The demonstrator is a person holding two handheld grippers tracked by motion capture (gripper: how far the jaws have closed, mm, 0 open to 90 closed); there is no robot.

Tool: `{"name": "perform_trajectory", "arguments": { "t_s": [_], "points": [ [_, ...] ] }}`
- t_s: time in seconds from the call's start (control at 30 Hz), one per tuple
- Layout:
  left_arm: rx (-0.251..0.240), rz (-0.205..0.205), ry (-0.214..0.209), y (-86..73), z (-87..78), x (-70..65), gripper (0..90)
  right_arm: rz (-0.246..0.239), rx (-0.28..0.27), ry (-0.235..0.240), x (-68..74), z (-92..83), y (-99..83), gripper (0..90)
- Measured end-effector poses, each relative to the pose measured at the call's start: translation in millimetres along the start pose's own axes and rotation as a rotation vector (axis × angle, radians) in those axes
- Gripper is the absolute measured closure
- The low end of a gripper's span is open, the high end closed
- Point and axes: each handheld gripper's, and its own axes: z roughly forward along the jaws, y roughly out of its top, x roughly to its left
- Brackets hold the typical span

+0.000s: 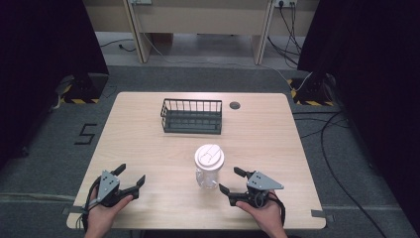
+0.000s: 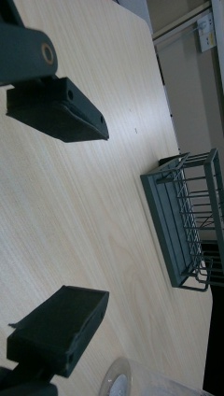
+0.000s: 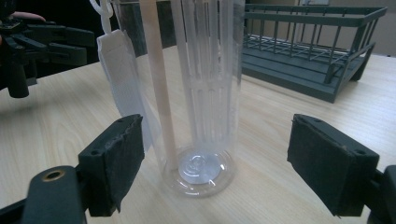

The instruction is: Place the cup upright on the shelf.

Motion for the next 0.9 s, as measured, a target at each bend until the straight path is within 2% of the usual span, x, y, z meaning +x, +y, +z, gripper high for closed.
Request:
{"name": "perform_trajectory", "arguments": {
  "t_s": [0.63, 0.9],
  "points": [
    [-0.008, 0.000, -0.008, 0.9, -0.2, -2.5, 18.1, -0.045, 0.025, 0.021, 3.4, 29.8, 5.0, 16.8],
    [-0.009, -0.003, -0.008, 0.9, -0.3, -1.9, 17.9, -0.043, 0.035, 0.030, 4.2, 39.7, 5.1, 15.4]
  ]
}}
